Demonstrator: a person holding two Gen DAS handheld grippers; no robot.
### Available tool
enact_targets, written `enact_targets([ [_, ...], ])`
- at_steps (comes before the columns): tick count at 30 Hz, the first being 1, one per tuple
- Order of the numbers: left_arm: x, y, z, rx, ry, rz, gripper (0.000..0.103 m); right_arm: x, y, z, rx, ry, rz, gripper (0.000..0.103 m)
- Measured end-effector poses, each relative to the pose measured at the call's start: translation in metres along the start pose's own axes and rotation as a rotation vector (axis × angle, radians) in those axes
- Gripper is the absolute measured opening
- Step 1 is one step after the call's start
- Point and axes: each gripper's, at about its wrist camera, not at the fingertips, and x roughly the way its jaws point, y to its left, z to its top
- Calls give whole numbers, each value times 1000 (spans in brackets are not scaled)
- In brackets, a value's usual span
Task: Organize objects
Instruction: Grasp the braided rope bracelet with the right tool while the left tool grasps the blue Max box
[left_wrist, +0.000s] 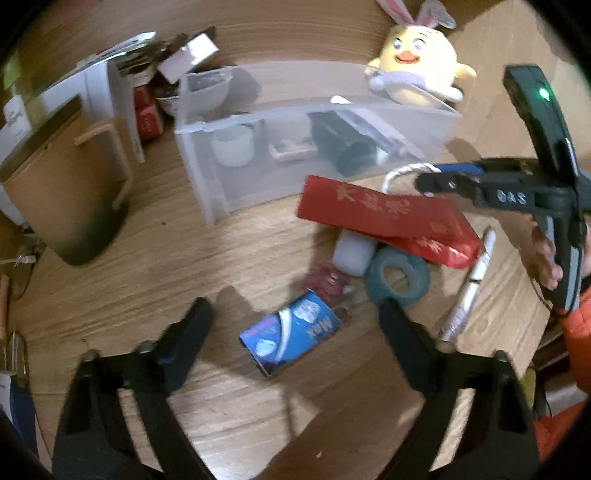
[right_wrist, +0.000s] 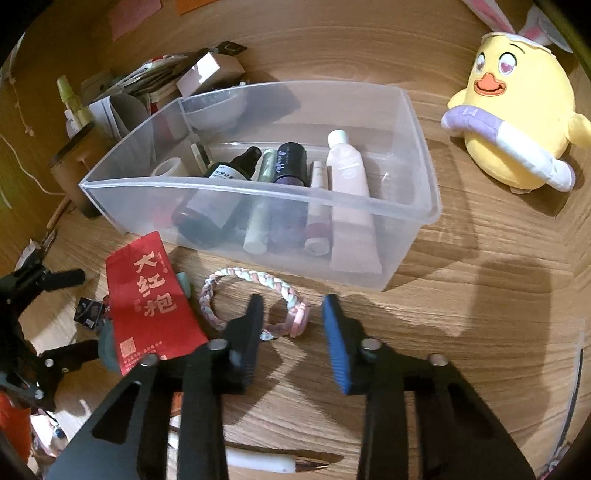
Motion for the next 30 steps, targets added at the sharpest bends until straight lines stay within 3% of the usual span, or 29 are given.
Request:
enact_targets([
  [4,-4,-5,-5,25,-6,21,66,1,2,0,-11,-5,-11,12],
  [11,-15,-2,-14,21,0,15,34,-3,-2,-4,-7,-18,-25,11],
  [18,-19,-8,-16,35,4,42,29,-16,-4,-7,1,-48,-35,11],
  [22,-15,-7,-10,35,3,35,41,-22,1,-7,-13,-58,-38,11],
  [25,-8,-9,-6,46,10,37,42,-29,4,-9,-24,-70,-46,11],
  [27,-6,-9,-4,50,-6,33,37,-34,5,-9,-26,-83,-46,11],
  [28,-6,-8,-3,44,-11,34,27,-37,6,-8,-25,-91,-45,11],
  [30,-6,-4,-3,17,-19,55,27,-44,6,-8,-25,-111,-47,11],
])
